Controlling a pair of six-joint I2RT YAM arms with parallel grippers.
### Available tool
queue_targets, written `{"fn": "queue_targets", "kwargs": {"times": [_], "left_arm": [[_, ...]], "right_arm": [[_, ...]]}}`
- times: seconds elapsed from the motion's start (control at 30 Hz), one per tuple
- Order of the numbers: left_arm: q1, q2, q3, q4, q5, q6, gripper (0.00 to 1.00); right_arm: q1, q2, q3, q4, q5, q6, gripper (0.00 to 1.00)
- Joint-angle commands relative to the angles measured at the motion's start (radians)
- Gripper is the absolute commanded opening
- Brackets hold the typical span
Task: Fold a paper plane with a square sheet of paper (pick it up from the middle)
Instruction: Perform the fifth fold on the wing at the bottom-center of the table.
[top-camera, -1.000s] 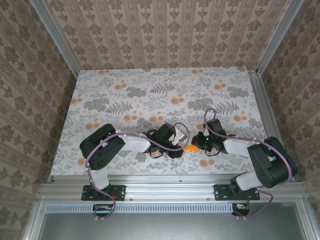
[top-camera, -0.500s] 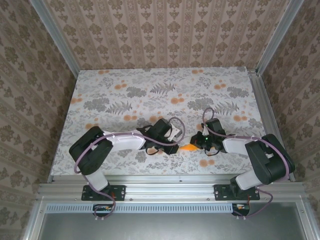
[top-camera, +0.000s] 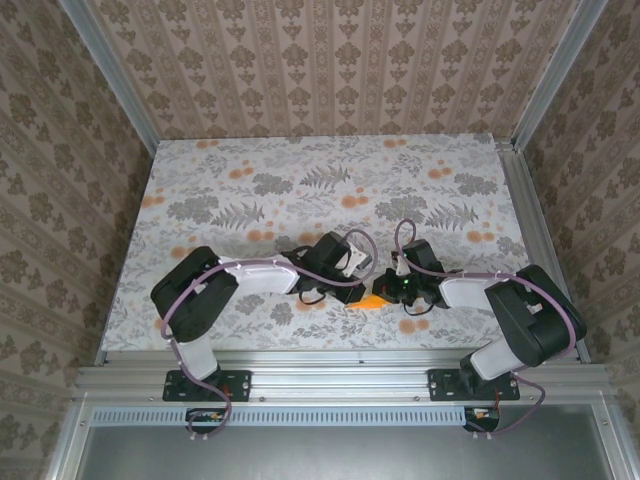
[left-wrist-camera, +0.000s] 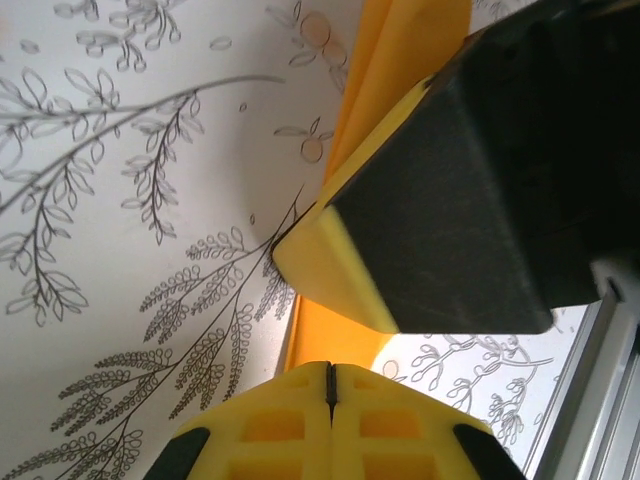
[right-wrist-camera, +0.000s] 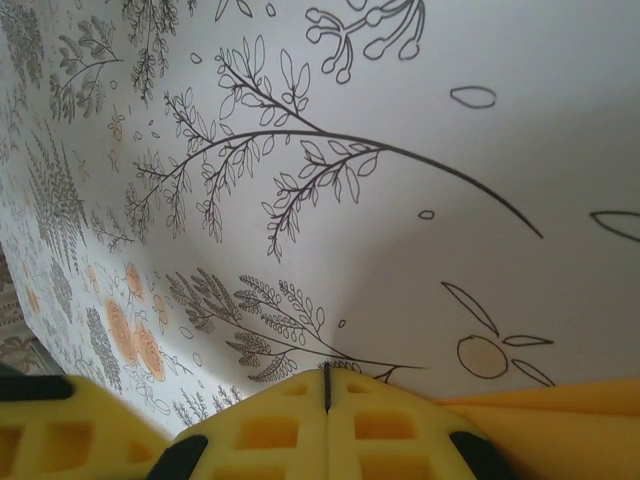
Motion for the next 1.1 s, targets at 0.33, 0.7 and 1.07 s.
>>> {"fn": "queue_targets", "kwargs": {"times": [0.33,0.7,1.07], "left_arm": [[-0.026,0.045,-0.066,0.082,0.042,-0.020,0.00],[-0.094,0.144,-0.032,-0.091,-0.164,0.101,0.00],[-0.110,0.199,-0.061,-0.170,-0.230,0.144,0.00]], "right_arm": [[0.014,0.019,0.013,-0.048,-0.010,0.024,0.04],[0.007,-0.019,0.030,-0.097,0.035,0.005,0.06],[-0.065,-0.013,0.024,-0.119,0.081,-0.036,0.07]]}}
